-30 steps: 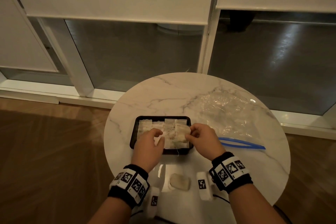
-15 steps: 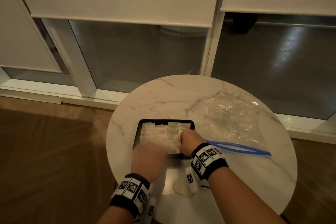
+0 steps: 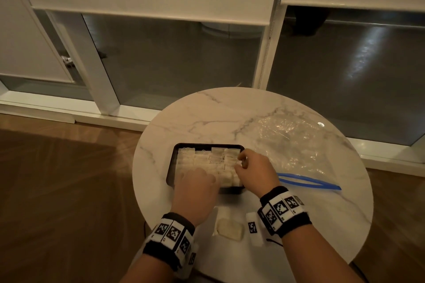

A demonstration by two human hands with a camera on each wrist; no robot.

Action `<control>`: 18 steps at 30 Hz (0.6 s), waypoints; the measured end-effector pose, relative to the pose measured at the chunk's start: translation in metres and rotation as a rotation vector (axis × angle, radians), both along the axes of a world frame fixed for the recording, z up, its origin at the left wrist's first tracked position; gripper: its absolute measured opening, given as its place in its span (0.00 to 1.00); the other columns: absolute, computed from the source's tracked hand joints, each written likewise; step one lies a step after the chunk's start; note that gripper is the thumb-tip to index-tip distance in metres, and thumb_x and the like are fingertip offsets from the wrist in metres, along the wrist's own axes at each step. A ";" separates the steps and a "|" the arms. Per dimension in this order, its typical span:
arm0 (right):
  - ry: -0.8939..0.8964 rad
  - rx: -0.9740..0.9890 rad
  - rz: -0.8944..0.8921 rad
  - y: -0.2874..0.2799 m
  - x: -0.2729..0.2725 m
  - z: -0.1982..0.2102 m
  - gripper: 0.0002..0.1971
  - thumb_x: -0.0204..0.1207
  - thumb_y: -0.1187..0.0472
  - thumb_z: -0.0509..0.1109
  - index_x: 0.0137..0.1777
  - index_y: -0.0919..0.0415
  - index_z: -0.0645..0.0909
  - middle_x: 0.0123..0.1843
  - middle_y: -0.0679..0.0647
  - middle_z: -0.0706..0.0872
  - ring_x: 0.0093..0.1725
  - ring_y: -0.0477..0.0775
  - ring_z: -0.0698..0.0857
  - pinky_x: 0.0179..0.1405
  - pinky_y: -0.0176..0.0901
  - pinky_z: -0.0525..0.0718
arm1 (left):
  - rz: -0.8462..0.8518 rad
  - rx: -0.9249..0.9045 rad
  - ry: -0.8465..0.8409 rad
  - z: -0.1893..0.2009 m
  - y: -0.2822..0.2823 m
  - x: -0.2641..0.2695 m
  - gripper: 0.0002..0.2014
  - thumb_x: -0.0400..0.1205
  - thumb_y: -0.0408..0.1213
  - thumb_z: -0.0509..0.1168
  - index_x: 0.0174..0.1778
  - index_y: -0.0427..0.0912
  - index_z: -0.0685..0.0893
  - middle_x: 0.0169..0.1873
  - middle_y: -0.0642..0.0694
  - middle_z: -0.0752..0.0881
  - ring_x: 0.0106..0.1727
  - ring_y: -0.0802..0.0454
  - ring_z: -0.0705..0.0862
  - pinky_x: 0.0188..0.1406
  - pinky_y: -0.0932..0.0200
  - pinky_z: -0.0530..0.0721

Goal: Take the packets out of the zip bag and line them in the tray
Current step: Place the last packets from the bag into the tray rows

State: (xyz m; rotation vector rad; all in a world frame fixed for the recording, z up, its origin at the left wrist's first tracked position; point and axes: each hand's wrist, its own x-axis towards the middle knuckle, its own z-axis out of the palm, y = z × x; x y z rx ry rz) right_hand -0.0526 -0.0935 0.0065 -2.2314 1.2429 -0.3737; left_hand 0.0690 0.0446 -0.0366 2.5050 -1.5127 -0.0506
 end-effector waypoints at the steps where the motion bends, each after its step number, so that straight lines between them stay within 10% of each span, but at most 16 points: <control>1: -0.053 0.022 -0.028 0.001 -0.007 0.003 0.06 0.78 0.53 0.71 0.53 0.48 0.82 0.40 0.46 0.86 0.40 0.46 0.85 0.40 0.43 0.86 | -0.011 0.013 -0.005 0.000 -0.001 -0.002 0.22 0.88 0.57 0.46 0.57 0.59 0.85 0.53 0.57 0.82 0.56 0.54 0.79 0.64 0.48 0.72; 8: 0.044 0.266 0.063 0.000 -0.044 0.009 0.08 0.78 0.53 0.75 0.39 0.55 0.88 0.38 0.49 0.89 0.39 0.44 0.86 0.35 0.35 0.78 | -0.013 0.188 0.016 -0.005 -0.004 -0.007 0.23 0.89 0.58 0.44 0.59 0.57 0.84 0.57 0.52 0.85 0.62 0.48 0.79 0.70 0.42 0.68; 18: 0.447 0.280 0.385 0.037 -0.023 -0.025 0.20 0.69 0.49 0.81 0.60 0.50 0.85 0.58 0.47 0.86 0.56 0.49 0.83 0.58 0.45 0.84 | -0.015 -0.085 0.078 0.016 -0.003 -0.001 0.15 0.88 0.54 0.54 0.56 0.58 0.86 0.52 0.60 0.85 0.58 0.55 0.80 0.66 0.52 0.71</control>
